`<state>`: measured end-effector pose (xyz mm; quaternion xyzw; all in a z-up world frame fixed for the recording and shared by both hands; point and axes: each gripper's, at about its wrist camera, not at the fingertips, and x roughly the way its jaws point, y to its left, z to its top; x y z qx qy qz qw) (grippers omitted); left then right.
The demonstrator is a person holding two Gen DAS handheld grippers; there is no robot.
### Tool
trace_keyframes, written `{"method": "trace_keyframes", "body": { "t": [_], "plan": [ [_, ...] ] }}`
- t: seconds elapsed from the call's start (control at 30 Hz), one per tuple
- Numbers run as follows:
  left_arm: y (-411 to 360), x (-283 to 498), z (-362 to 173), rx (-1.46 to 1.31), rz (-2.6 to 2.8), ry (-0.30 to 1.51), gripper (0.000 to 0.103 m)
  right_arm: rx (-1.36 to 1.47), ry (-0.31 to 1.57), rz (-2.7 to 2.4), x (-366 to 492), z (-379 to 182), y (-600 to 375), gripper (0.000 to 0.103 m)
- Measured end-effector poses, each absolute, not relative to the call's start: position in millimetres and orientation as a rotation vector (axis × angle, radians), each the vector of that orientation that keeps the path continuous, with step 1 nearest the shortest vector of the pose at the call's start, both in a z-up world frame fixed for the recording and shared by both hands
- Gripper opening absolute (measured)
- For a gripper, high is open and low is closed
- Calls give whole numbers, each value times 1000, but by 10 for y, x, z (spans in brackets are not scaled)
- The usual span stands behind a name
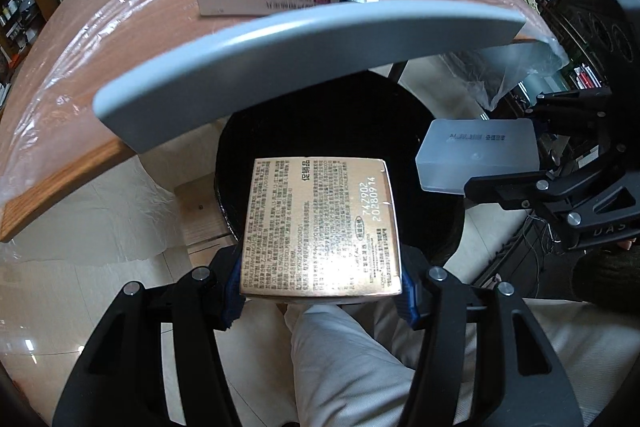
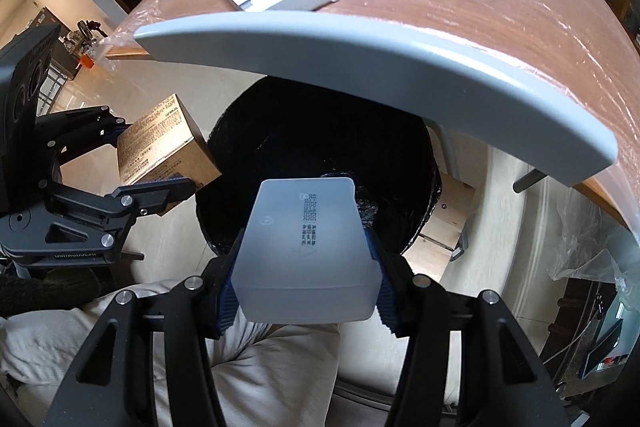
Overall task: Collect trash
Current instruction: 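Carry both held boxes back over the trash bin below the table edge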
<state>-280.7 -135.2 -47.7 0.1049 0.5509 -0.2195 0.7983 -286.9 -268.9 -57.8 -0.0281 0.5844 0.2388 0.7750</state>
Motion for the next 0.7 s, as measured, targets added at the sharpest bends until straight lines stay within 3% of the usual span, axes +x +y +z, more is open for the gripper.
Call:
{"method": "trace_keyframes", "body": {
  "t": [0.7],
  "plan": [
    [-1487,-2721,-761,299,-456,1233,59,-68,1302,427,-2740,-883,-2671,54]
  ]
}}
